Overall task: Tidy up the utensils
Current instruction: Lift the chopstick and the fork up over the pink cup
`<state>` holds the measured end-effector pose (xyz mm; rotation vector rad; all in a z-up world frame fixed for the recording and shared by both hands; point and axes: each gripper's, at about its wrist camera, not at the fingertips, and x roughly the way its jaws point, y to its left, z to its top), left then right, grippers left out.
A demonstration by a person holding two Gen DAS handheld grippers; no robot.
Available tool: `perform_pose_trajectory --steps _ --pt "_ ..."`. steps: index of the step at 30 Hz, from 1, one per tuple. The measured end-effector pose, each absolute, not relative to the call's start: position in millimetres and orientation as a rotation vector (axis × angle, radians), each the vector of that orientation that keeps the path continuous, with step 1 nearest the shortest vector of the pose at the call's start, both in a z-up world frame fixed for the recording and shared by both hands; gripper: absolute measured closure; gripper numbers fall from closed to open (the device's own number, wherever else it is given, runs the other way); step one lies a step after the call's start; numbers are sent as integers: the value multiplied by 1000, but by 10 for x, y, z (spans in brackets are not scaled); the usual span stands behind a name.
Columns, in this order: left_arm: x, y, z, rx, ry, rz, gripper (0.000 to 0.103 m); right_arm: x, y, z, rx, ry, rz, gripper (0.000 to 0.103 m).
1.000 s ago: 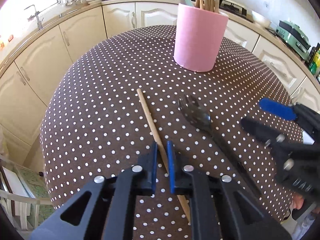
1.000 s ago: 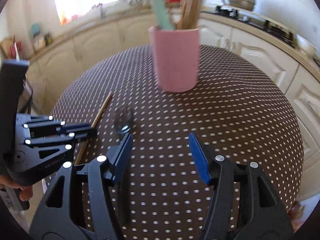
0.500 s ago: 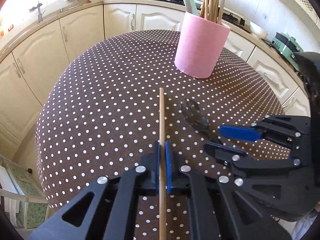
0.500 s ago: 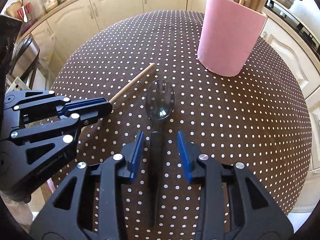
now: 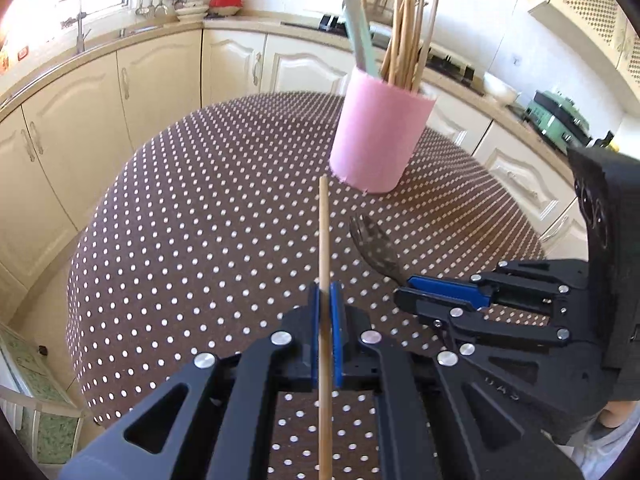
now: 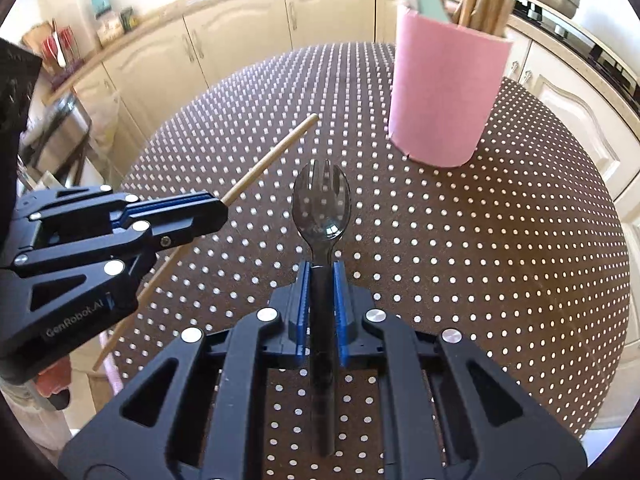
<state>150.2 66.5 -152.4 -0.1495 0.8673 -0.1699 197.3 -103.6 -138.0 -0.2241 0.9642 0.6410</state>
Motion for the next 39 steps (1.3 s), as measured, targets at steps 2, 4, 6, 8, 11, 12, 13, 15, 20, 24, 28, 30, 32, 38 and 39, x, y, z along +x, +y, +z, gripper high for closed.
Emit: perform_pose_trajectory --steps 2,4,6,8,11,12,13,15,20,24,28,30,32,38,39 --pt "1466 674 -1445 -157 828 -172 98 1956 -1168 -1294 -177 924 646 91" --pt "1426 673 -1367 -155 789 -174 98 1935 -1298 -1209 -131 880 661 91" --pt "1377 659 -1272 -154 740 -186 98 1912 -1408 -1117 -95 834 668 91" --pt "1343 639 -1193 -153 703 -195 98 1893 -1510 -1025 -63 794 683 91" --pt "1319 581 -1054 -153 645 -217 98 1859 -1629 -857 -28 727 691 91" --pt "1318 561 -1008 -153 625 -220 98 1827 -1609 -811 -17 703 690 91" --pt "1318 545 -962 -154 602 -226 98 1816 -1614 -757 -9 680 689 91" --pt "1316 505 -865 -153 549 -249 98 1822 -1602 -680 8 646 690 91" --pt "1336 369 -672 -118 448 -302 98 1856 -1638 -479 55 576 709 91" --pt "1425 315 -548 -119 389 -324 98 1881 -1660 -361 92 513 708 91" --pt "1481 300 -412 -129 308 -350 98 1929 -1695 -280 135 447 707 91" --pt "1500 293 -345 -139 248 -372 98 1967 -1729 -228 157 409 699 91" --pt "1521 299 -296 -154 174 -410 98 2025 -1776 -187 181 378 699 91" --pt "1688 309 -195 -189 41 -437 98 2194 -1869 -45 238 258 663 91" --pt "1740 307 -182 -195 32 -438 98 2205 -1871 -35 244 243 659 91"
